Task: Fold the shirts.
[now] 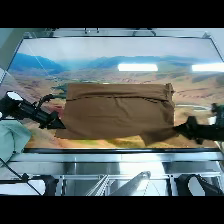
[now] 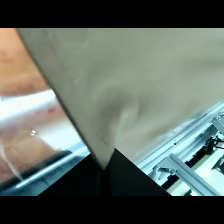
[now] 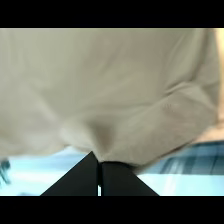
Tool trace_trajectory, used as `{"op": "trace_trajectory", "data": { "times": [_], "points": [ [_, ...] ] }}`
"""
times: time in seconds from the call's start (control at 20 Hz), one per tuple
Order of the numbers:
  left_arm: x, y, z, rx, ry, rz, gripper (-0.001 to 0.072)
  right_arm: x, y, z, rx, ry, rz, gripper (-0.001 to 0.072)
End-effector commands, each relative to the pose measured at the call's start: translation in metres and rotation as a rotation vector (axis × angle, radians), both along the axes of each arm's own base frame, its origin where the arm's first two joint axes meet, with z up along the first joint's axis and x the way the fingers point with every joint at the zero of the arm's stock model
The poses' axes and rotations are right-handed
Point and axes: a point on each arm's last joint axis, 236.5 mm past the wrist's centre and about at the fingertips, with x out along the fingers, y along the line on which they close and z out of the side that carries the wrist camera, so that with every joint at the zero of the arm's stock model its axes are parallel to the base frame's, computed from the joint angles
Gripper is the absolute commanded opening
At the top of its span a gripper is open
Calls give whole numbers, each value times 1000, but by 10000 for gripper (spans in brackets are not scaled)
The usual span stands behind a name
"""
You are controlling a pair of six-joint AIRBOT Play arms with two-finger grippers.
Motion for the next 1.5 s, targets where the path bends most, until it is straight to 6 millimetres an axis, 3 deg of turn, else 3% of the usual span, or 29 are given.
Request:
{"op": "trace_trajectory", "data": {
  "times": [0.0,0.15,0.35,0.65,0.8,1.1,1.25,1.45],
  "points": [
    [-3,8,4,-2,25,13,28,8,-32,21,-38,-49,-52,18],
    [4,11,8,-34,11,66,28,23,-37,11,-25,-57,-66,17],
    [31,4,27,-156,-64,172,28,74,-34,13,78,-190,-121,18],
    [99,8,48,-190,-142,220,28,154,-48,-2,113,-289,-202,18],
    [133,7,39,-175,-139,221,28,184,-58,-19,96,-271,-199,18],
    [170,-16,0,-179,-73,168,28,235,-49,-47,54,-332,-105,18],
    [185,-23,-8,-177,-85,145,28,249,-53,-60,1,-346,-97,19],
    [194,-21,-9,-171,-89,151,28,255,-59,-64,-59,-394,-64,19]
  ]
}}
